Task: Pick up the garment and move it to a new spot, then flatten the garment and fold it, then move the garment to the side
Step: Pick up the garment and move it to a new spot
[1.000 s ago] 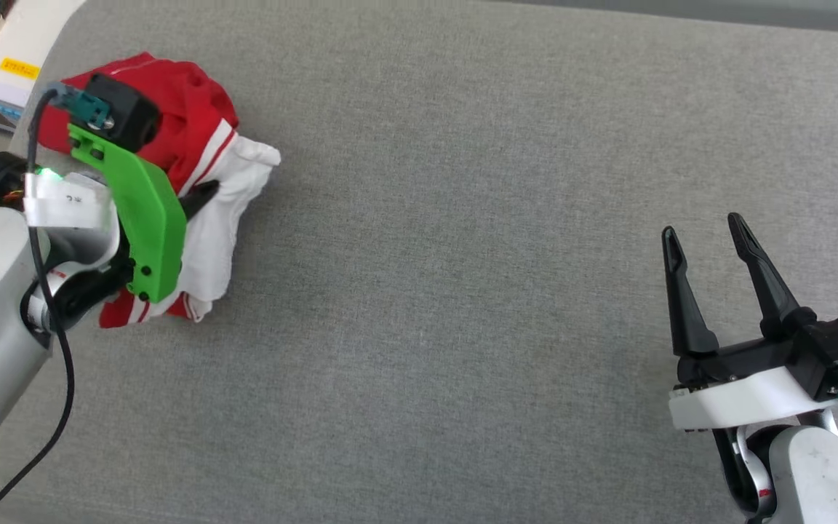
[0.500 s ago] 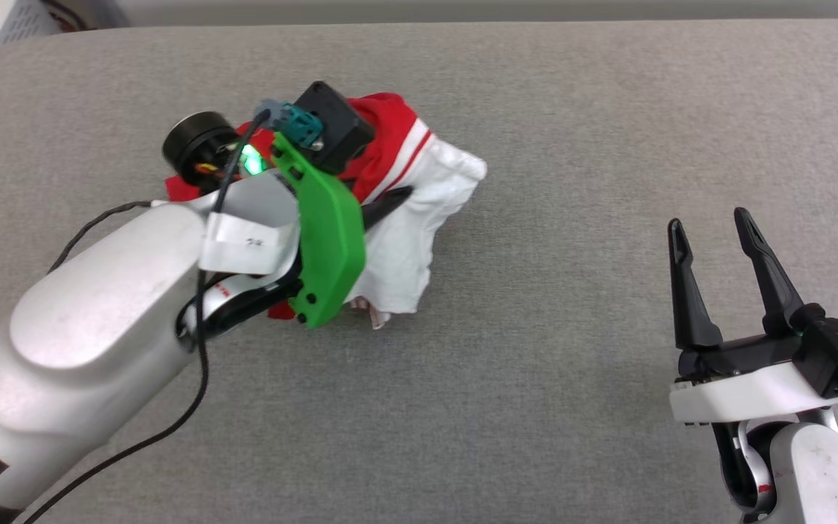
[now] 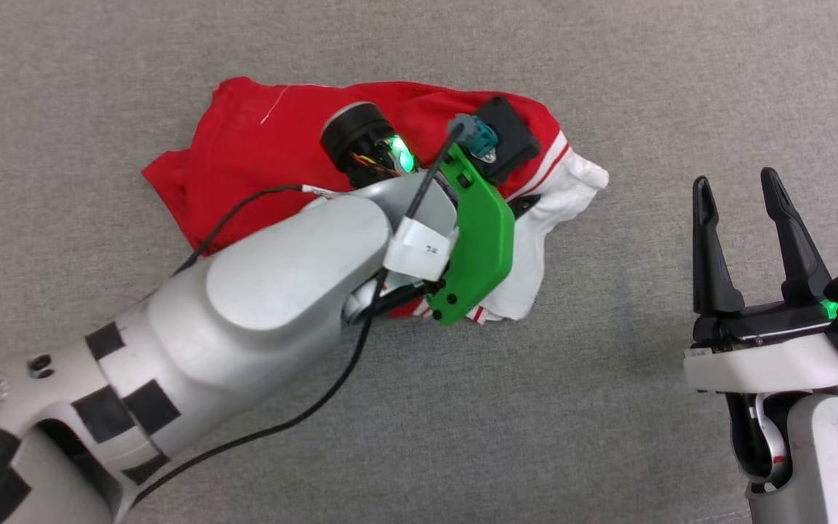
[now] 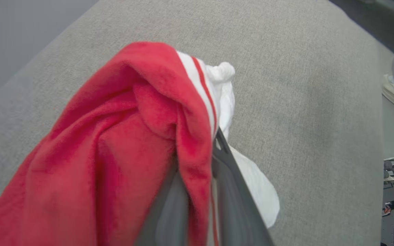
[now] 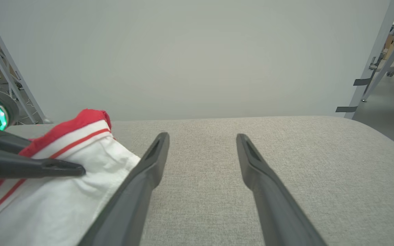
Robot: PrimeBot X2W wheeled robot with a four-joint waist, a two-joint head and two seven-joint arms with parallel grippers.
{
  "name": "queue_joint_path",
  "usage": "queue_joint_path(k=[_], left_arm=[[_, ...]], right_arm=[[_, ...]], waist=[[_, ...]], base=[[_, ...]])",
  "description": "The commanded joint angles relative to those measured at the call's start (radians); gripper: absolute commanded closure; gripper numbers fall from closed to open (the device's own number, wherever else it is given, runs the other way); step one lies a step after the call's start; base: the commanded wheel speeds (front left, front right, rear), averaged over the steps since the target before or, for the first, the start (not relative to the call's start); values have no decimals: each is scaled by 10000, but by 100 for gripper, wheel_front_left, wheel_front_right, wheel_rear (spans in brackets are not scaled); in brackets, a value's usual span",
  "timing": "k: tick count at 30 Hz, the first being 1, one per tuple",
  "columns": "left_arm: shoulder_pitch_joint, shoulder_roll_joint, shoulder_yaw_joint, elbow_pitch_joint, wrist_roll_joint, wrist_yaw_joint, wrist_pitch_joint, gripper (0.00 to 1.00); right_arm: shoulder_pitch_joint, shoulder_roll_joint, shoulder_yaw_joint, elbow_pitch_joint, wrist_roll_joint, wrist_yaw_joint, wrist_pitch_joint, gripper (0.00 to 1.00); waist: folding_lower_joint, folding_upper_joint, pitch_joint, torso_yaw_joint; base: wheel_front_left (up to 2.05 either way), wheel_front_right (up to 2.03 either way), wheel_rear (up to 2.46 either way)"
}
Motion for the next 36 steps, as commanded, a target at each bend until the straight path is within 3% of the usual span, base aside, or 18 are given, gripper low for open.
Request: queue_joint_path(k=[1,7,11,12,13,21,24,30,36], left_arm=[[-162,-336,-157,336,-12,-29,-152,100],[546,-1133,-373,1386,434,-29,230,100],[899,-1194,-378,1678,816,-29,26,100],[884,-1222,-378,1754,837,-29,-191,63],[820,-1247,-379,1844,933,-29,-545,0],[716,-1621,-150,2621,1317,-3,-3508,0],[960,-1623,61,2669,1390,261,-4317,0],[1746,-1082,595,2298,1605,1508,-5532,0],[3053,-215,1951,1203,1936,3121,-5956,0]], right_arm=[[-241,17,-36,-94,88,-9,-47,0],[-414,17,-130,-21,90,-9,-47,0],[-425,17,-141,33,32,-9,-47,0],[-398,17,-148,43,3,-9,-47,0],[-352,18,-148,62,-36,-9,-47,0],[252,18,-287,180,-280,-9,-47,0],[529,18,-284,191,-383,-9,-47,0],[989,18,-309,220,-518,-9,-47,0],[1335,18,-420,236,-602,-9,-47,0]], waist=[[0,0,621,-401],[0,0,761,-356],[0,0,586,-231],[0,0,508,-167],[0,0,395,-93],[0,0,-903,710],[0,0,-1405,996],[0,0,-2272,1476],[0,0,-2826,1849]], base=[[0,0,0],[0,0,0],[0,0,0],[0,0,0],[0,0,0],[0,0,0],[0,0,0],[0,0,0],[0,0,0]])
